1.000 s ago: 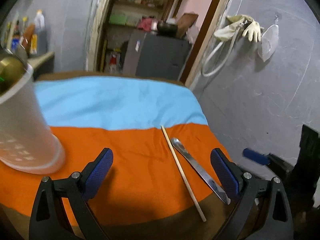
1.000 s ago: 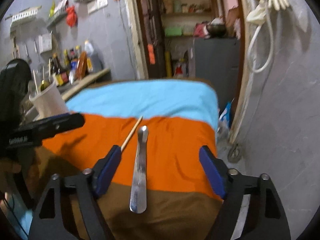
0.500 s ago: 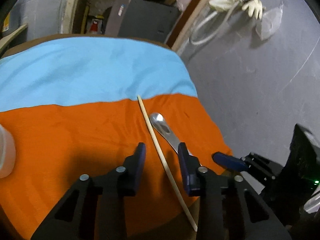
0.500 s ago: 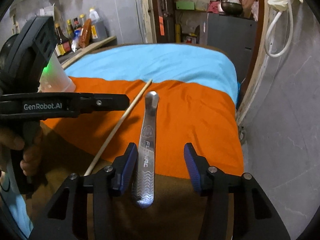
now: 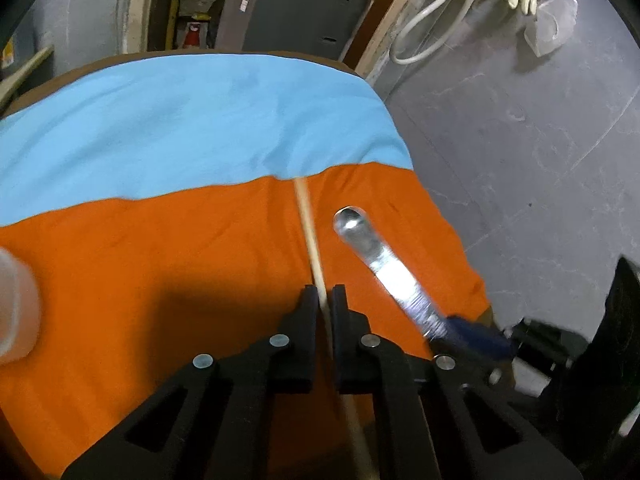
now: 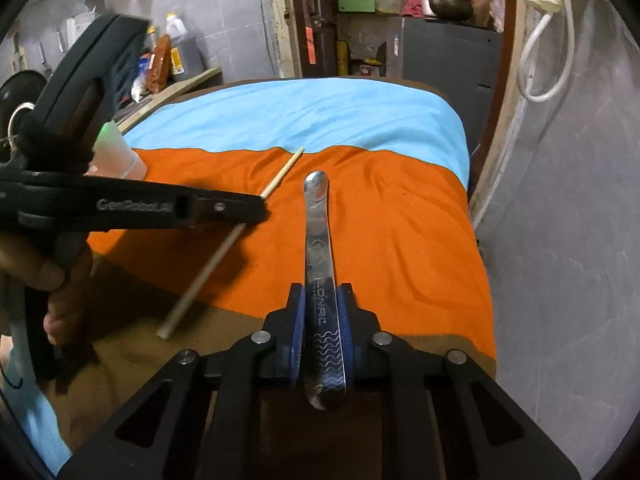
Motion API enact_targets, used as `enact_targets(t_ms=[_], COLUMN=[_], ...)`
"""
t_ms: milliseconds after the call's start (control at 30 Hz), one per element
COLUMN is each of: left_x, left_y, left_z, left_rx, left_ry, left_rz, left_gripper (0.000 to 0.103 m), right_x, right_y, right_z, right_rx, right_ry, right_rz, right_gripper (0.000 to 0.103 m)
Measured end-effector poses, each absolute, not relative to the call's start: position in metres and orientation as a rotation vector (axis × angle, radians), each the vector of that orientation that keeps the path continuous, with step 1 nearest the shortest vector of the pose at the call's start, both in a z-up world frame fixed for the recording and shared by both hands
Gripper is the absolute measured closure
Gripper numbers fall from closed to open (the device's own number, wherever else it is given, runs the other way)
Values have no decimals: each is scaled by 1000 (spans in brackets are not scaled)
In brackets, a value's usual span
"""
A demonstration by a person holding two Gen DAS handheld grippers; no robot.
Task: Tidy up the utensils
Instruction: 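Close the left tool on the chopstick while the right tool grasps the silver knife, then lift the chopstick and knife and carry them toward the caddy with both tools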
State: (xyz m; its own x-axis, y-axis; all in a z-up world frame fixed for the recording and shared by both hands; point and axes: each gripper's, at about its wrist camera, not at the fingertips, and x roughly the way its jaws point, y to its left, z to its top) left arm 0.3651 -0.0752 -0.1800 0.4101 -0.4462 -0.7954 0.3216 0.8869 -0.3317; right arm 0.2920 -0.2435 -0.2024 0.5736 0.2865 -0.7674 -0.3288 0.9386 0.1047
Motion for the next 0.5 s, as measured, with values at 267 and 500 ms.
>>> enact_targets(t_ms=[267,500], left_x=[309,310], left_y=[-36,-46], left_z=[-175,-175], left_rx=[-120,-70], left_ry=[1060,1089], left_rz=[-413,-407], left_gripper=[101,100], right_x=[292,322], right_y=[-250,-235], right_z=[-201,-205], right_rx=[-20,-115], right_ry=[929,945], right_rz=[355,371], right_gripper=[78,73])
